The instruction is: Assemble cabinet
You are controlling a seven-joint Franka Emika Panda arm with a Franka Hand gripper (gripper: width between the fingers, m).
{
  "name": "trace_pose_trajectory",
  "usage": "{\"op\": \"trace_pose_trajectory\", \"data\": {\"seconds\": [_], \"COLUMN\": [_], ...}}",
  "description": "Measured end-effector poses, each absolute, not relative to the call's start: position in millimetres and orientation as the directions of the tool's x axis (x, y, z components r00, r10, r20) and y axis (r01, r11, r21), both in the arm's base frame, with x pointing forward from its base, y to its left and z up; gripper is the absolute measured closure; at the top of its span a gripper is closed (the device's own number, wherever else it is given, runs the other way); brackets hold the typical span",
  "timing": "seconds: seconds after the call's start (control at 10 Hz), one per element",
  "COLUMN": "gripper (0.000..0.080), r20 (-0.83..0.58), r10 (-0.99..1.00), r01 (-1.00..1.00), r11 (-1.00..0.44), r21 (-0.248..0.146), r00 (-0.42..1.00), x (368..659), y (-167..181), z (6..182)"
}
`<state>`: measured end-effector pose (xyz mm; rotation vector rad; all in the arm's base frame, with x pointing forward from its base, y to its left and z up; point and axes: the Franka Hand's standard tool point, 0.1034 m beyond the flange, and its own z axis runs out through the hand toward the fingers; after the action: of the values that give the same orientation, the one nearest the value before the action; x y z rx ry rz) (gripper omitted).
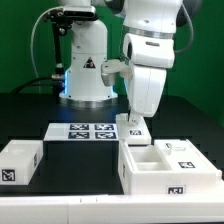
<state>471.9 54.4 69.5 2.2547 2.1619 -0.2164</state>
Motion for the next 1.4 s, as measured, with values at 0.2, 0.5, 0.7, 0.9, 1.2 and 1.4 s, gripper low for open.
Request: {"op": "trace_pose_trajectory", "data": {"seconds": [0.2,0.5,0.7,0.9,1.2,1.4], "gripper": [0.0735,0.0735,0.0735,0.0735,0.0735,0.0735], "r20": [-0.109,-0.106,-0.116,-0.119,-0.127,-0.133], "r10": [0.994,0.994,0.993,0.991,0.99,0.989], "r01": [0.994,0.995,0.993,0.99,0.987,0.986], "r11": [-0.028,-0.035,-0.049,-0.068,-0.083,-0.078], "r21": [-0.108,-0.098,-0.112,-0.123,-0.138,-0.149], "r00": [0.016,0.025,0.036,0.054,0.065,0.058], "x": [470,472,474,473,475,484], "y": [51,63,62,52,48,49], "z": [66.1,69.4,73.4,70.1,68.9,69.0]}}
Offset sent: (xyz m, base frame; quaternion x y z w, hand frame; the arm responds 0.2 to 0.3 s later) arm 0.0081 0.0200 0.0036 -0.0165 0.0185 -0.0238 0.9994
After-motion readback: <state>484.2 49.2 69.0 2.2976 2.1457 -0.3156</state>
